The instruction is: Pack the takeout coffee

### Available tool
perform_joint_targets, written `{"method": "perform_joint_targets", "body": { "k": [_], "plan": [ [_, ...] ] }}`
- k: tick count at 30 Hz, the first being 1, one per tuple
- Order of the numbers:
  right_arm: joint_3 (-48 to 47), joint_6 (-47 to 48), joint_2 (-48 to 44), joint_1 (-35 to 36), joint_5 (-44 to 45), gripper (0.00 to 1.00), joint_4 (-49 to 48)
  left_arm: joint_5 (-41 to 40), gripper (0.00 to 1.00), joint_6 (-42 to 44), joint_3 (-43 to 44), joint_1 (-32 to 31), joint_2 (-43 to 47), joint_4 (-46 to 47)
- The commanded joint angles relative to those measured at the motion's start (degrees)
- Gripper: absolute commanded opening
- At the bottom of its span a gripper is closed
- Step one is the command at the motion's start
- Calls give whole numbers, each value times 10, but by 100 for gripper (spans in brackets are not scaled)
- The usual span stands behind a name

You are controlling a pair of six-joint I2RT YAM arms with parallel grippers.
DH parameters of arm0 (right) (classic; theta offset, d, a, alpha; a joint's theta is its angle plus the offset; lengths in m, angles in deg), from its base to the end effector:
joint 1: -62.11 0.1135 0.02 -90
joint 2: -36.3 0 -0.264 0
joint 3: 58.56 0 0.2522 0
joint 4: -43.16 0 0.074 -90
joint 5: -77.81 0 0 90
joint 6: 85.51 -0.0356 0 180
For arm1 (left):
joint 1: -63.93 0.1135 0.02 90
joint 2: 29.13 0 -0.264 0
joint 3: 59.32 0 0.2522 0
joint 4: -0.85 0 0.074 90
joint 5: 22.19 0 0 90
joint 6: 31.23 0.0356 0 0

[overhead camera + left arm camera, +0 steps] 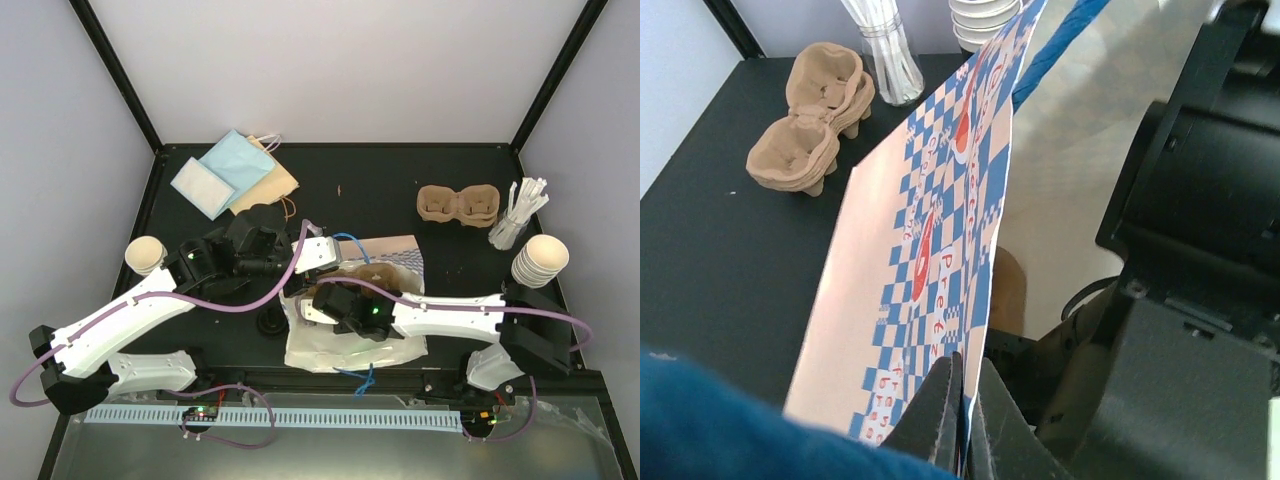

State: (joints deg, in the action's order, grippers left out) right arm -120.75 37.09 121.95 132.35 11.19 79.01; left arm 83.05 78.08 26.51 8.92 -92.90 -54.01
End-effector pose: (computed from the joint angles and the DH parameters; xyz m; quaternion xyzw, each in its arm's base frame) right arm 0.1099 0.2642 0.1846 -0.7048 0.6308 -0.1013 0.3083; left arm 0.1232 -0.1923 0.3863 0.5762 0.6552 -0.2563 0.4159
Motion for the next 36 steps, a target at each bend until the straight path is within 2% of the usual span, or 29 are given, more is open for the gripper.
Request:
{"method": "perform_joint_targets", "body": {
  "k": [1,19,26,36],
  "plan": [
    [10,24,-47,-2,-4,1,-22,8,1,-6,11,-5,-1,8],
    [21,10,-135,2,-27,1,-14,-3,2,-5,9,-8,-5,7],
    [15,7,-162,2,-52,1,17,-15,2,-7,9,-12,-5,5],
    [-31,15,-131,-1,-166,1,187,-23,2,-11,18,-16,-7,-1]
  ]
}}
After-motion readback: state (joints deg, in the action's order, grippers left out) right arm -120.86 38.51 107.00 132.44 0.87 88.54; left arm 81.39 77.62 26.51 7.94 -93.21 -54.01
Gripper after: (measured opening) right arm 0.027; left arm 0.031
